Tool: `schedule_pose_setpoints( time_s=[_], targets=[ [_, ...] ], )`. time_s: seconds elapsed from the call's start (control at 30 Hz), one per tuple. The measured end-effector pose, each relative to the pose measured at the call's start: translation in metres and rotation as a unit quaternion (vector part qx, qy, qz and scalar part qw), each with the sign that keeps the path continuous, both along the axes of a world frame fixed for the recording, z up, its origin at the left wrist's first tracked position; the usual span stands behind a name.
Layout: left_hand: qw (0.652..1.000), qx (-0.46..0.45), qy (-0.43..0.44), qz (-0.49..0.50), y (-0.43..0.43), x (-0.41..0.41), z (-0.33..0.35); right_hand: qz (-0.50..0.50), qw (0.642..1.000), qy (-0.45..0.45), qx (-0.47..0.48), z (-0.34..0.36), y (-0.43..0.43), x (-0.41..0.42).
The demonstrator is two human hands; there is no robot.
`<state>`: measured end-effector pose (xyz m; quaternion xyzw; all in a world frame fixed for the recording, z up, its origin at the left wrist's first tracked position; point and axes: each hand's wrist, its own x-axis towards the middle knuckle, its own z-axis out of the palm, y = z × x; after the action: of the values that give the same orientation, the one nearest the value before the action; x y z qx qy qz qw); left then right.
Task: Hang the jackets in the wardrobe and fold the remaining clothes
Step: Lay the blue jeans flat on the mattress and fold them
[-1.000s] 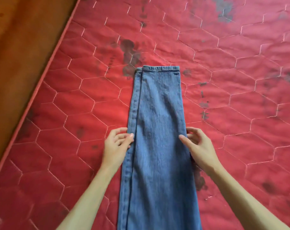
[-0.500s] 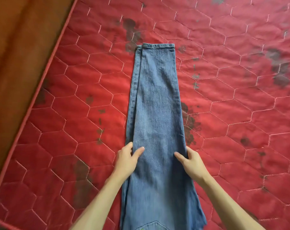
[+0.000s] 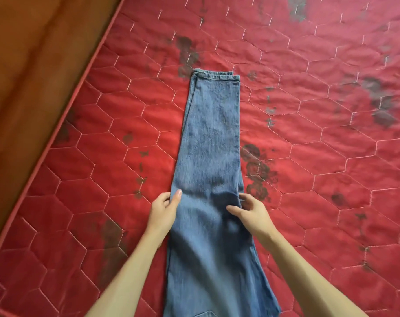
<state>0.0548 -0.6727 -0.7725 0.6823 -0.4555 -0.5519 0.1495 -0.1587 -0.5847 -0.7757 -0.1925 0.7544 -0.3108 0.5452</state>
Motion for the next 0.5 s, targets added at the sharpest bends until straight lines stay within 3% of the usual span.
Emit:
schedule_pose_setpoints(
  time_s=[0.07,0.27,0.5],
  targets=[
    [1.0,0.005,-0.003,0.012,-0.023,-0.014,-0.004,-0.016,1.0,-0.022,0.001,0.0,-0.019,-0.007],
    [0.99,0.095,0.107,0.02,-0.095,-0.06,-0.005,-0.057,0.988,-0.142,-0.019,0.008,-0.09,-0.025],
    [0.987,0.116,0.099,0.05,-0.162,-0.099,-0.025,-0.097,0.994,-0.022,-0.034,-0.023,-0.17,-0.049]
  ],
)
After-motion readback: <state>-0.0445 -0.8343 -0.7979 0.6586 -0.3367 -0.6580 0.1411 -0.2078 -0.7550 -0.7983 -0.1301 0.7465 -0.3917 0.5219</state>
